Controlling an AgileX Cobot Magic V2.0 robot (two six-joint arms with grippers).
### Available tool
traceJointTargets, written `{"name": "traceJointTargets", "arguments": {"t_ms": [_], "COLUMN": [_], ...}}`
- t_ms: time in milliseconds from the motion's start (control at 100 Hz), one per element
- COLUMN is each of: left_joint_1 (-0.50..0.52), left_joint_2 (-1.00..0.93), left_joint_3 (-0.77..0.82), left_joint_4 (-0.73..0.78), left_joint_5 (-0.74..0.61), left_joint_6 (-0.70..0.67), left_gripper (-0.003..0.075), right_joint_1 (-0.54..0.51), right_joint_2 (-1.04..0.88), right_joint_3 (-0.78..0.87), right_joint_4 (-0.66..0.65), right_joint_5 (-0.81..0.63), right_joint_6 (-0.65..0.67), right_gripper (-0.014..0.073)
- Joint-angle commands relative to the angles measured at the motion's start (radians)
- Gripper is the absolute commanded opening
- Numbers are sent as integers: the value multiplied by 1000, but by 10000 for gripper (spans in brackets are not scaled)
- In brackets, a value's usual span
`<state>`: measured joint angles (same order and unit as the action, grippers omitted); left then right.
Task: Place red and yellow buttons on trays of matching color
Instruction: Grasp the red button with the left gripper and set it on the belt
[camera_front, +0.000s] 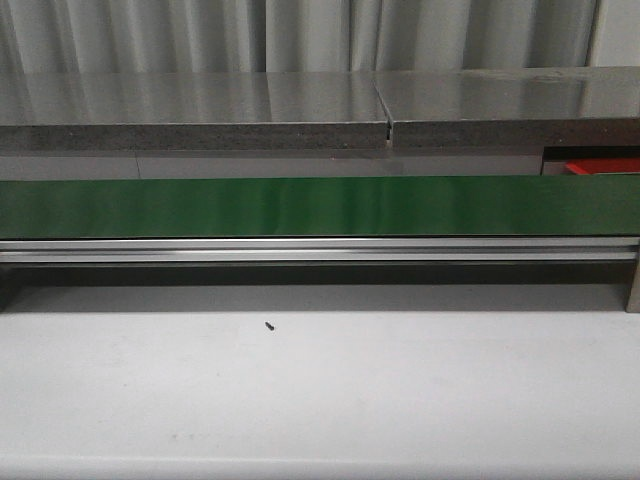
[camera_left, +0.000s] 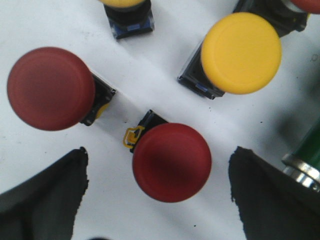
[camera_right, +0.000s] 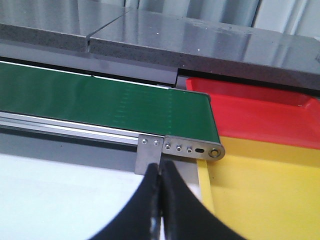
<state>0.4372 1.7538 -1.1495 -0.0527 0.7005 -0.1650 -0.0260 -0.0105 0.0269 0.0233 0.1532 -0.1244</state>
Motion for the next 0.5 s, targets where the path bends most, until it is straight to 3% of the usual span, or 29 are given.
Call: {"name": "traceJointTargets", "arguments": {"t_ms": [0, 490], "left_joint_1": [4, 4], "left_joint_2": [-42, -47], "left_joint_3": [-29, -30], "left_joint_4": [-8, -8], "left_joint_5": [-36, -16], "left_joint_6": [-9, -9], "left_gripper": [472, 103], "right_joint_1": [4, 4], "right_joint_2": [-17, -17], "right_joint_3": [0, 0], "right_joint_4": [-8, -8], "right_joint_5": [-80, -80], "right_joint_6": [0, 0], "right_gripper": [-67, -67]}}
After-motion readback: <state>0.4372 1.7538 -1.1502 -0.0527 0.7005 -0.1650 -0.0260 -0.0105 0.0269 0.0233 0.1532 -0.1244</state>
